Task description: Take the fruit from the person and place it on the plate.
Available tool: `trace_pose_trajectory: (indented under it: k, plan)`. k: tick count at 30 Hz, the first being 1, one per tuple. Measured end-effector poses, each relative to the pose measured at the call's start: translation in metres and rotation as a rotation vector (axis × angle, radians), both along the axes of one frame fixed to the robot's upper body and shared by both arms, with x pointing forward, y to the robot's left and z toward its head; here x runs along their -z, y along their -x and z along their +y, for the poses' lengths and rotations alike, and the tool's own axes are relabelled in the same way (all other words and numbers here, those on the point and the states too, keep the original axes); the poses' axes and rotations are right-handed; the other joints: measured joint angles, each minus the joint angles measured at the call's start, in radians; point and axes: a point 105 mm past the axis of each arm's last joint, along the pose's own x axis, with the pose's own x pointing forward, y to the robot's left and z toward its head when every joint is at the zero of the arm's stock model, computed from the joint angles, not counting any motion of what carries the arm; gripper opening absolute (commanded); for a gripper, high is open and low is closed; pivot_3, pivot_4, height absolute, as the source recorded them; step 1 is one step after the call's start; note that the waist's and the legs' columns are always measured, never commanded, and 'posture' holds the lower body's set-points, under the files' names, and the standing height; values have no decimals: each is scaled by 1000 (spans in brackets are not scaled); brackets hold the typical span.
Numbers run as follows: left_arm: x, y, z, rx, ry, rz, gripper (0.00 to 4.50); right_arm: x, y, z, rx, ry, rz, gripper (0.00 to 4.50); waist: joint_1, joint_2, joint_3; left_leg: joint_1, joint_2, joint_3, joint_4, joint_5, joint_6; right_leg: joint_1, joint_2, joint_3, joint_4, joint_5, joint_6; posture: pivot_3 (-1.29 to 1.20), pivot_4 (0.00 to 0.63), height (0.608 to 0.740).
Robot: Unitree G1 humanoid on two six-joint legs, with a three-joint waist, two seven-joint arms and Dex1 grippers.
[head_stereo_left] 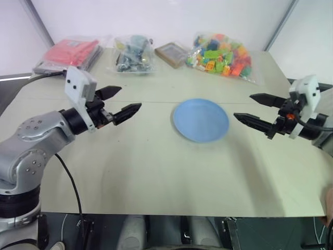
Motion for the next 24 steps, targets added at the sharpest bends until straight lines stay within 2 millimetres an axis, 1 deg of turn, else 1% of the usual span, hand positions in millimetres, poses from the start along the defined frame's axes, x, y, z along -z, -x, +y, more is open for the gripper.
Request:
trace_pose_trajectory:
  k: [24]
  plan:
    - [-2, 1, -2, 14, -2, -6, 4448, 4, 0, -2, 13, 1, 11, 4500, 0, 0, 0, 0, 0, 0, 0, 0, 0, 0, 0, 0, 0, 0, 0, 0, 150, 731]
